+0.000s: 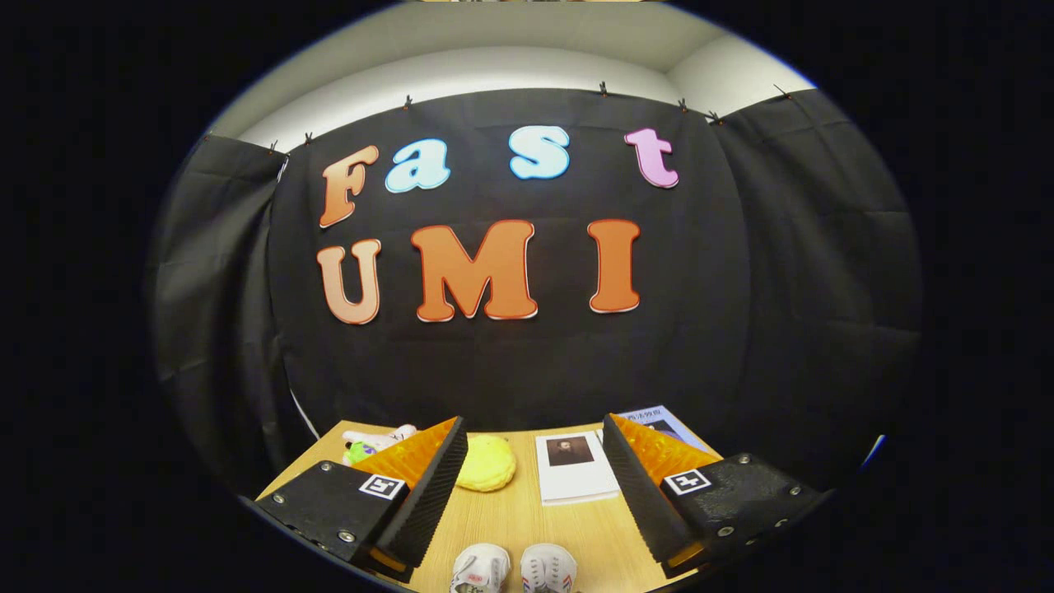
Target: Open the storage box then place both shoes into the box .Put the left shoe in first, then the right shoe, with the right side of both shoes facing outward in a uniform manner.
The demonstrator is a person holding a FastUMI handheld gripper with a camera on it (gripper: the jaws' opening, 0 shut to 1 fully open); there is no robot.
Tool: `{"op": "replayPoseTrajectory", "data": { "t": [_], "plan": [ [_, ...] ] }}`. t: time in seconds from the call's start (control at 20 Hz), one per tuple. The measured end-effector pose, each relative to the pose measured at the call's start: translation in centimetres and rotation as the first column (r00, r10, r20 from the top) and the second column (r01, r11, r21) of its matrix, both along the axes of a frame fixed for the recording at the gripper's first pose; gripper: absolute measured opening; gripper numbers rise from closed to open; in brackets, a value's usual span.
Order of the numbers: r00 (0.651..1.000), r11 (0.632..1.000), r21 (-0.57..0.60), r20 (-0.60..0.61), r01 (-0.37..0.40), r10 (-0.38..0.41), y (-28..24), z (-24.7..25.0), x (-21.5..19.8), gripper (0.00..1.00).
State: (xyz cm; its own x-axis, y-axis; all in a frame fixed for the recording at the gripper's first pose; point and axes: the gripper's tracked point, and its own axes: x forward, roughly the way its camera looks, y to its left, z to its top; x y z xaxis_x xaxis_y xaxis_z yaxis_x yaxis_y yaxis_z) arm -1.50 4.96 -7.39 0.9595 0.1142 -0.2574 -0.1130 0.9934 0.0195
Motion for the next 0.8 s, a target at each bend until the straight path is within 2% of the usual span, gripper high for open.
{"op": "replayPoseTrajectory", "data": {
  "t": [0.15, 0.3, 0.45, 0.6, 0.65, 0.8],
  "plan": [
    [0.992, 0.999, -0.002, -0.118, -0.050, 0.050, 1.5, -4.1, -1.9, 0.98],
    [0.965, 0.995, -0.043, -0.251, -0.086, 0.072, 1.7, -9.2, -4.2, 0.98],
    [0.920, 0.986, -0.068, -0.373, -0.155, 0.119, 3.1, -14.1, -6.9, 0.95],
    [0.872, 0.972, -0.111, -0.471, -0.206, 0.131, 3.1, -18.7, -8.9, 0.95],
    [0.841, 0.971, -0.099, -0.523, -0.219, 0.137, 3.3, -20.2, -9.8, 0.90],
    [0.801, 0.965, -0.088, -0.579, -0.249, 0.154, 3.9, -23.3, -11.5, 0.82]
  ]
}}
